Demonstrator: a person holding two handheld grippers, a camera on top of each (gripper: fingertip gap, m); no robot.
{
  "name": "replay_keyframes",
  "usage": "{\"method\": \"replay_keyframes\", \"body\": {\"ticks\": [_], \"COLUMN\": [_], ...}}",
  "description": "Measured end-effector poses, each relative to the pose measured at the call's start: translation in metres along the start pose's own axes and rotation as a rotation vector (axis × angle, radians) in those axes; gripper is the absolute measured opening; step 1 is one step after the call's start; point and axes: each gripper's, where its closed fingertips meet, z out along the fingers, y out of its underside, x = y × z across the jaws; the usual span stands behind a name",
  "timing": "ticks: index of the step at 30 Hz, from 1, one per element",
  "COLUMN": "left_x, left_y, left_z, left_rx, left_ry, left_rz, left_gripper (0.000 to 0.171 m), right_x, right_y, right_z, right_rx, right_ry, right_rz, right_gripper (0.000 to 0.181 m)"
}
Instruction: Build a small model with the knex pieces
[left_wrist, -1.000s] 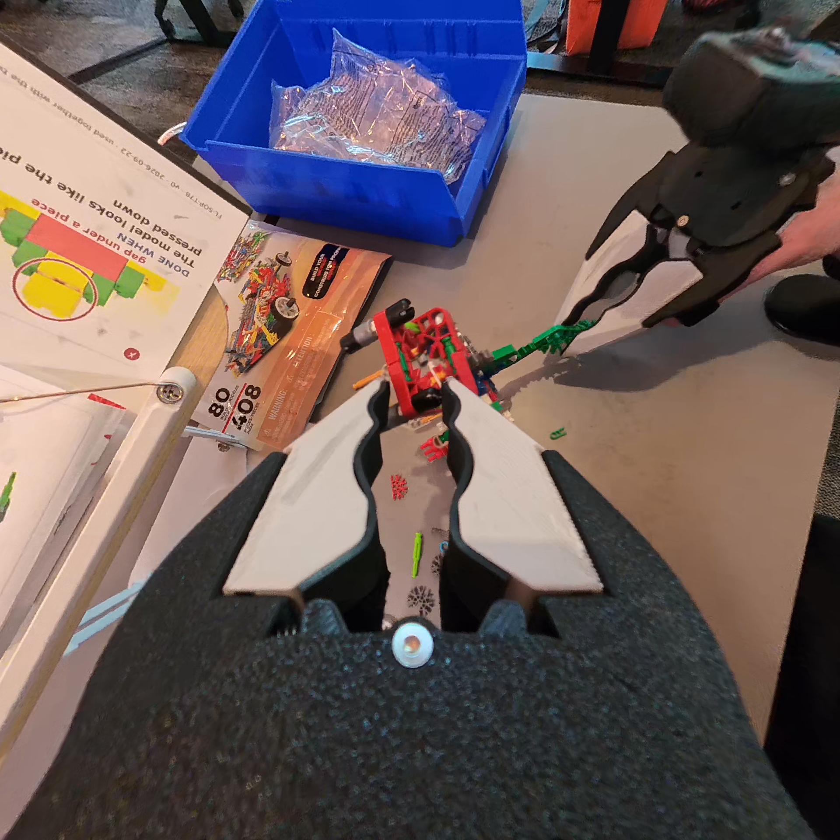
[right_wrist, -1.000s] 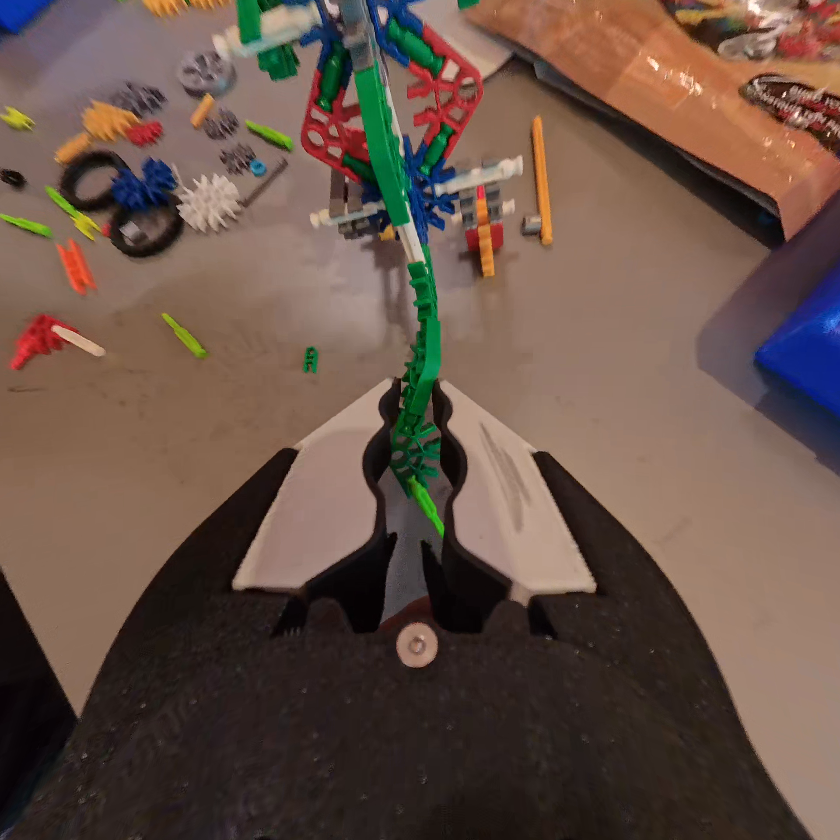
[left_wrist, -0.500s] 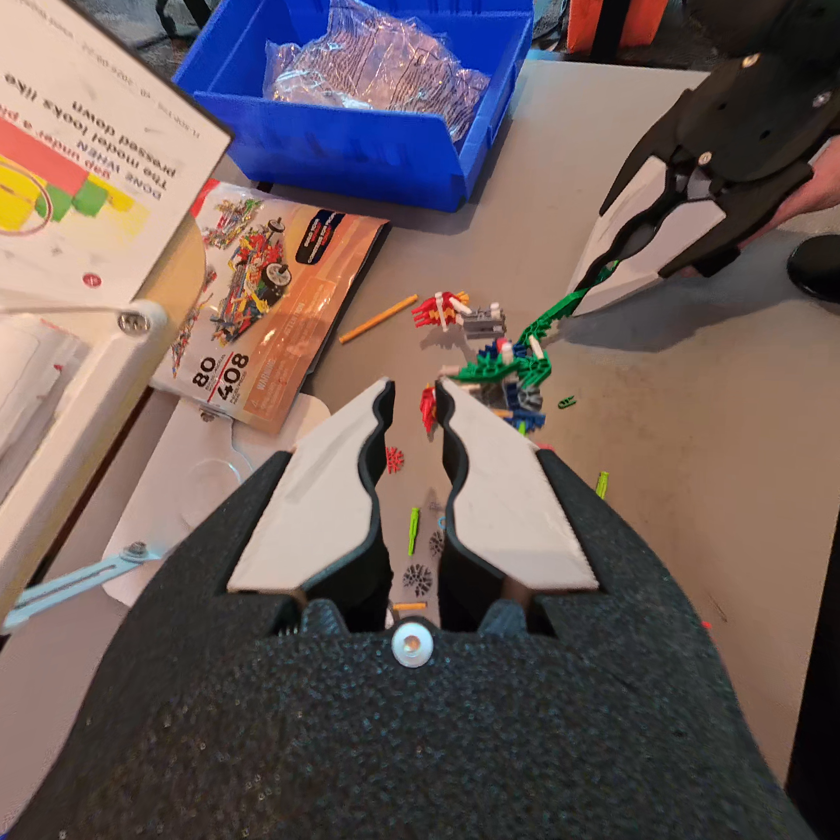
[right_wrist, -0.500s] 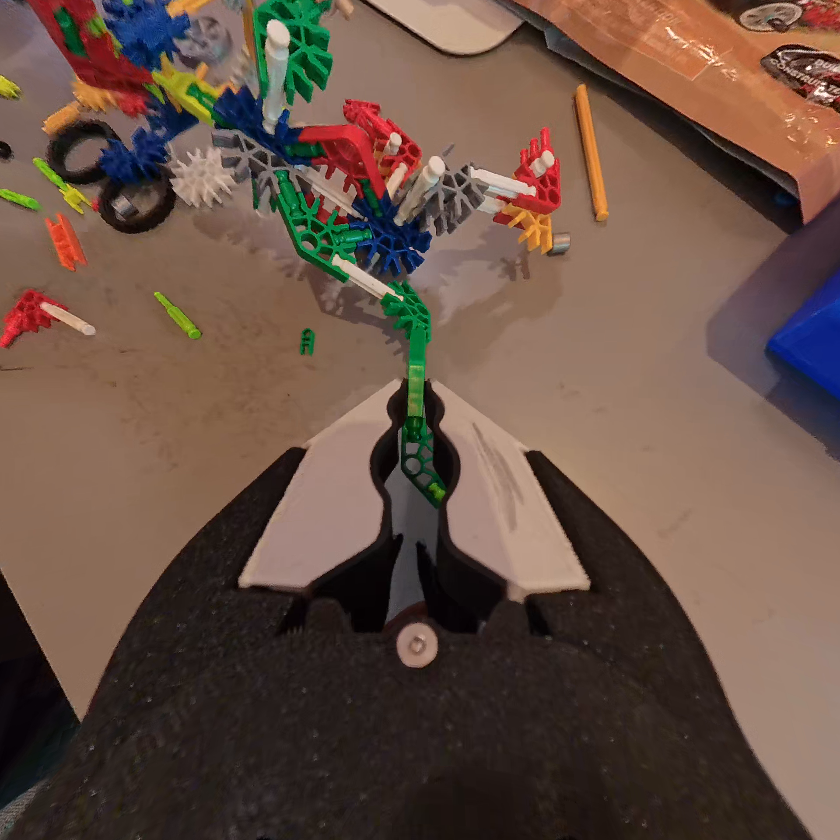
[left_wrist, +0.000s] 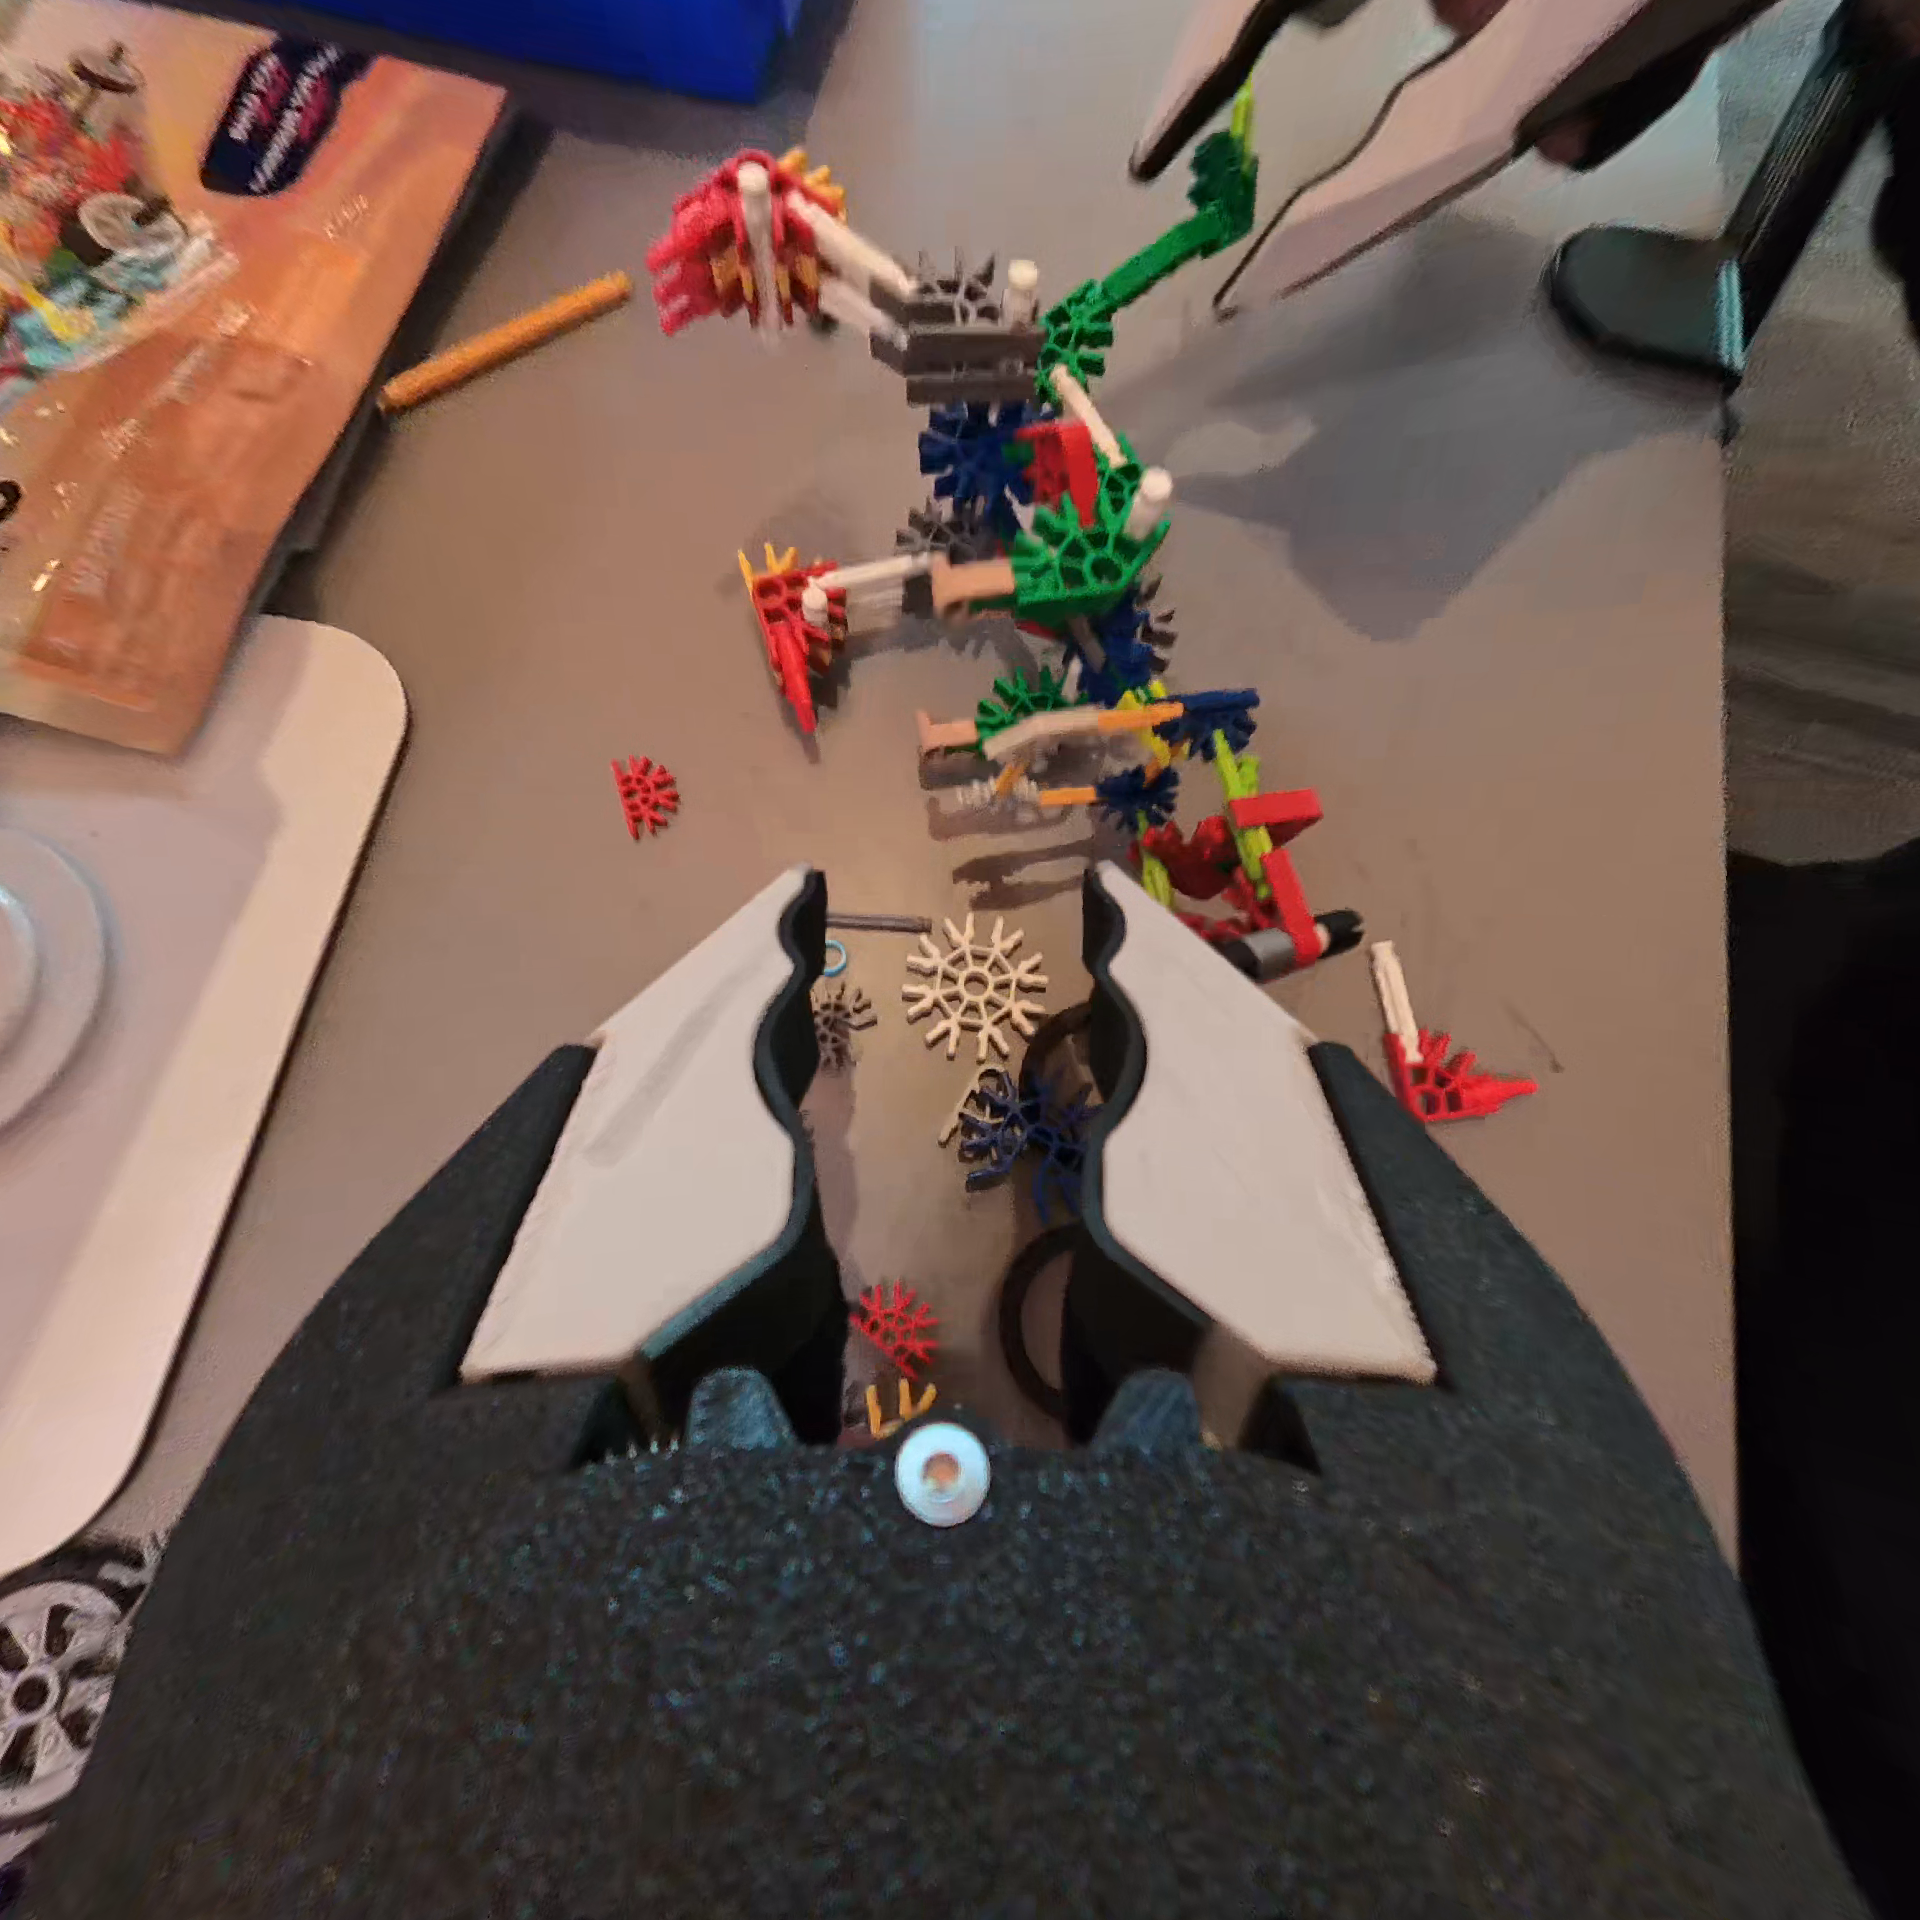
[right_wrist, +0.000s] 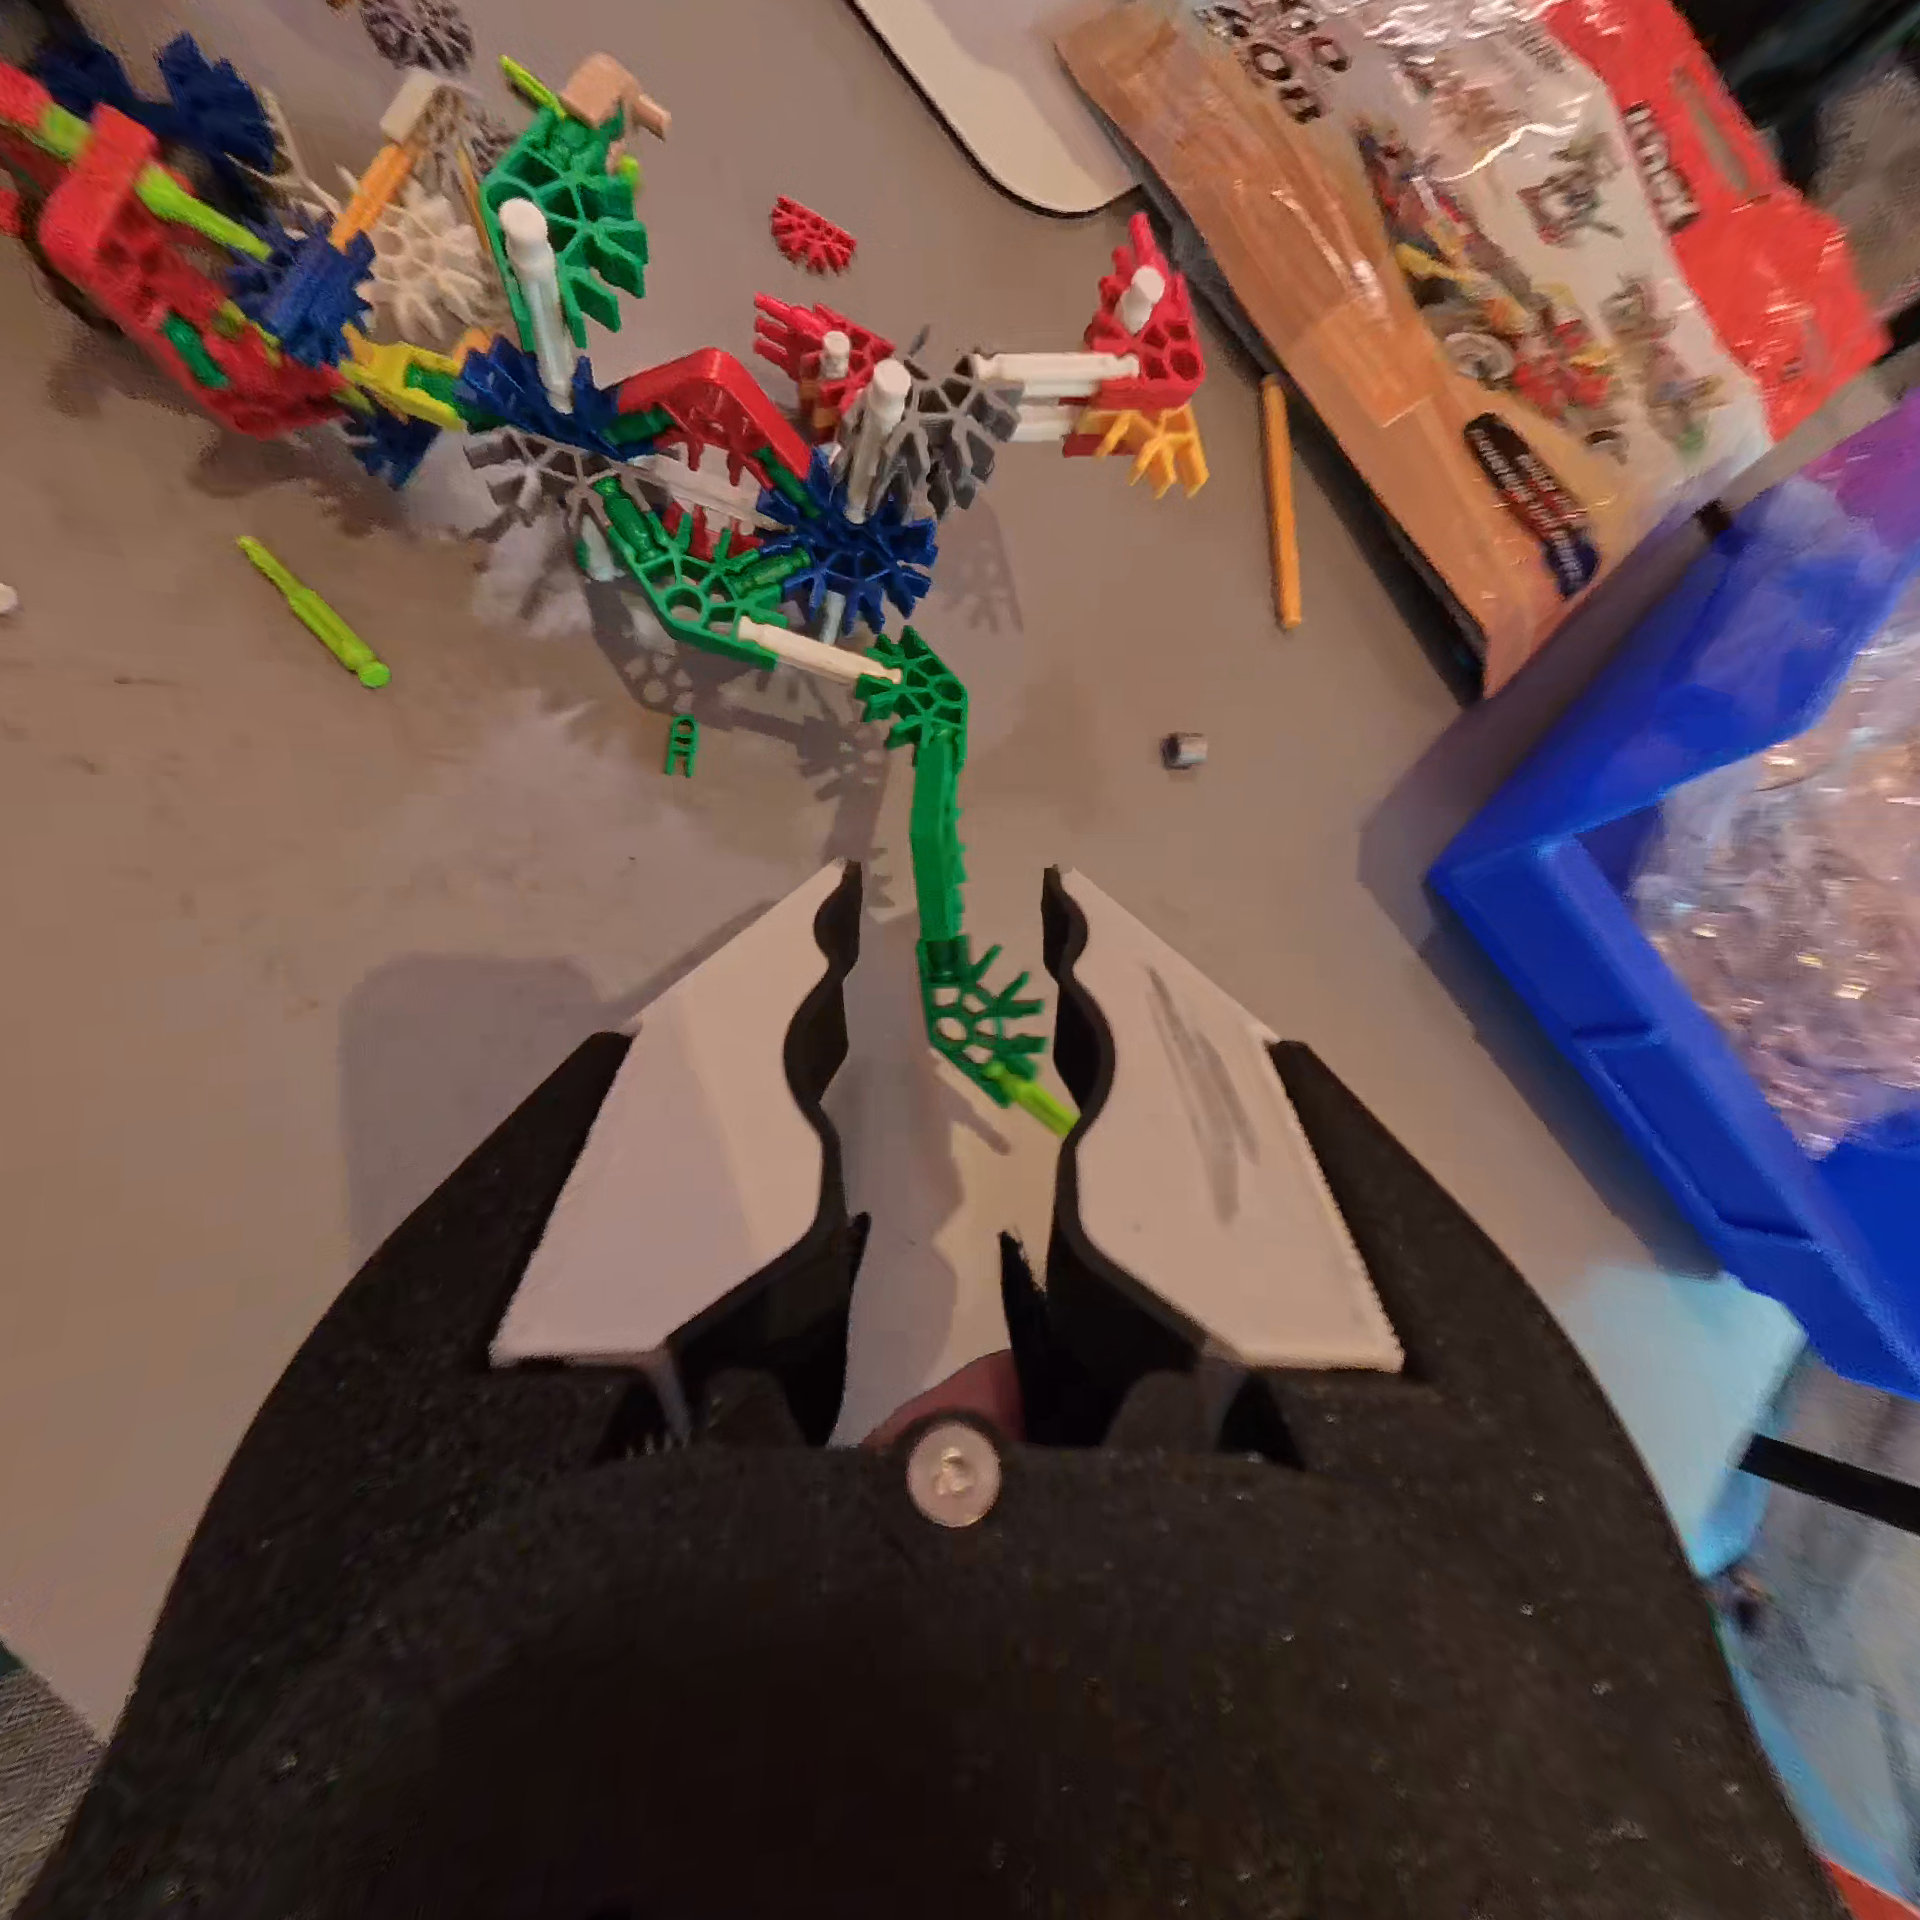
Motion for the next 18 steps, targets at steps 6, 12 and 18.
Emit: {"method": "replay_keyframes", "body": {"ticks": [6, 12, 18], "left_x": [0.022, 0.03, 0.031], "left_y": [0.021, 0.03, 0.024], "left_z": [0.007, 0.014, 0.013], "left_rx": [-0.058, -0.042, 0.011], "left_ry": [0.087, 0.151, 0.187], "left_rz": [0.033, 0.012, -0.012], "left_gripper": [0.046, 0.046, 0.046], "right_x": [-0.023, -0.054, -0.036], "right_y": [-0.037, -0.048, -0.054], "right_z": [-0.025, 0.027, 0.046], "right_rx": [0.142, 0.111, 0.133], "right_ry": [0.117, 0.286, 0.485], "right_rz": [-0.253, -0.658, -0.799], "right_gripper": [0.032, 0.03, 0.011]}}
